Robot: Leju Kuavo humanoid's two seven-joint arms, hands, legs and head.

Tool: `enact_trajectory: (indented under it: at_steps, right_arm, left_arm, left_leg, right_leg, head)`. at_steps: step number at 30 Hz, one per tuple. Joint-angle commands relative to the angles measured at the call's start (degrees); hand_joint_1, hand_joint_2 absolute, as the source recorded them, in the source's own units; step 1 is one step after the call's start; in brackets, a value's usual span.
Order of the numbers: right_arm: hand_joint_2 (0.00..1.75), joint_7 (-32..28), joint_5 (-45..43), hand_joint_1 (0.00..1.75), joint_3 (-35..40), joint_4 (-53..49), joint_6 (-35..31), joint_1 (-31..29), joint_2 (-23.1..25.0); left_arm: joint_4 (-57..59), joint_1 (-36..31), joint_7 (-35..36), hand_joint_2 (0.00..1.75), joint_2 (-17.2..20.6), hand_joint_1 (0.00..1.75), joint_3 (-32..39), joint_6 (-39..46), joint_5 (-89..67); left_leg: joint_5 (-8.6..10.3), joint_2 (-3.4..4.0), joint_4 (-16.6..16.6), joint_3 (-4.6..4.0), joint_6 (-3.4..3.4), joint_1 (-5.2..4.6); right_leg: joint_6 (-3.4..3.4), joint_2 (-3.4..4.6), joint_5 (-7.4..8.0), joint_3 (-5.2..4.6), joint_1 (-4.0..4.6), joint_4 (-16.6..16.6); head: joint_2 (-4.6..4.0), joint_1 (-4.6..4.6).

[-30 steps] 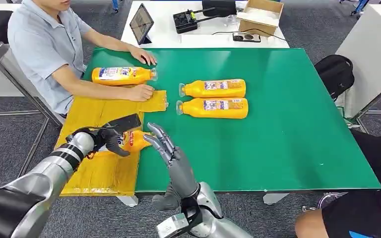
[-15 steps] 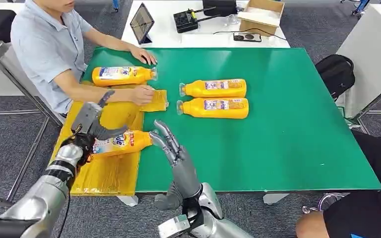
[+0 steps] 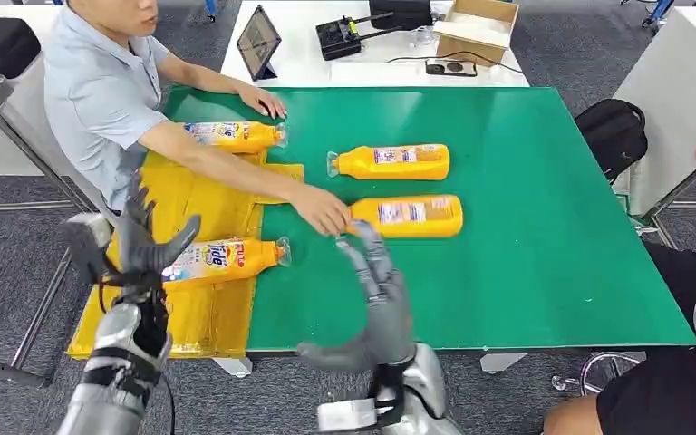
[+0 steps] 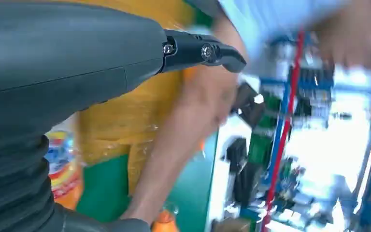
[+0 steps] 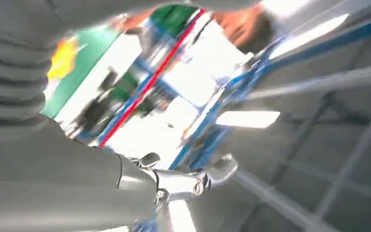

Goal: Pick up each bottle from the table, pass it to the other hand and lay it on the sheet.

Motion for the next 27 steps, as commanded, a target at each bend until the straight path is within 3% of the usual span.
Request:
enact_trajectory:
  at_steps: [1, 2, 3, 4, 9, 17, 27]
  right_arm:
    - [1.75, -1.86, -0.15, 0.00, -19.33, 7.40, -0.05, 2.79, -3.80]
    - [1.75, 2.07, 3.66, 0.00, -19.38, 15.41, 0.27, 0.36, -6.58]
    - [1.75, 1.97, 3.89, 0.00, -20.48, 17.86, 0.47, -0.76, -7.62]
    - [1.75, 2.03, 5.66, 0.00, -22.75, 21.44, 0.14, -2.25, -8.47]
    - [1.75, 5.99, 12.05, 0.00, -22.73, 30.28, 3.50, -7.72, -10.92]
    - [1.75, 13.84, 15.88, 0.00, -20.57, 39.72, 10.76, -15.14, -8.96]
    - [1.75, 17.01, 19.42, 0.00, -16.95, 52.00, 11.16, -25.10, -6.92]
  left_arm:
    - [-12.47, 12.58, -0.73, 1.75, -2.48, 0.00, 1.37, 0.35, 4.35]
    - [-15.20, 15.63, -0.67, 1.75, -1.59, 0.00, -0.16, -0.27, 2.64]
    - [-16.51, 17.29, -0.69, 1.75, -1.62, 0.00, -1.17, 0.21, 0.75]
    - [-17.19, 18.46, -0.99, 1.75, -1.19, 0.00, -3.84, 5.92, -9.05]
    - [-18.78, 18.77, -2.25, 1.75, -0.77, 0.00, -8.33, 14.22, -21.72]
    - [-18.70, 17.87, 0.75, 1.75, -1.58, 0.00, -11.82, 17.31, -28.62]
    - [-14.80, 13.84, 1.37, 1.75, -1.31, 0.00, -14.56, 17.38, -29.06]
  left_leg:
    - [0.01, -0.08, -0.07, 0.11, 0.11, 0.01]
    - [0.01, 0.00, -0.08, 0.12, 0.09, -0.01]
    - [0.01, -0.02, -0.07, 0.11, 0.09, 0.00]
    - [0.00, 0.27, -0.26, 0.39, 0.13, 0.05]
    - [0.03, -0.01, -0.06, 0.10, 0.11, 0.01]
    - [0.04, 0.11, -0.08, 0.09, 0.08, 0.02]
    - [0.12, 0.12, -0.03, 0.02, 0.12, 0.01]
  right_leg:
    - [-0.14, -0.16, 0.01, 0.19, 0.05, -0.13]
    - [-0.10, -0.05, 0.02, 0.13, 0.02, -0.13]
    - [-0.11, -0.07, 0.02, 0.14, 0.03, -0.12]
    - [-0.13, 0.19, 0.15, 0.37, 0.09, -0.40]
    - [-0.07, -0.07, 0.06, 0.14, 0.04, -0.15]
    - [-0.15, 0.04, 0.14, 0.08, 0.06, -0.12]
    - [-0.24, 0.02, 0.22, 0.01, 0.06, -0.05]
  head:
    - [0.00, 0.02]
    - [0.00, 0.02]
    - [0.00, 0.02]
    - [0.00, 0.00]
    - [0.00, 0.00]
    - [0.00, -0.04]
    - [0.00, -0.02]
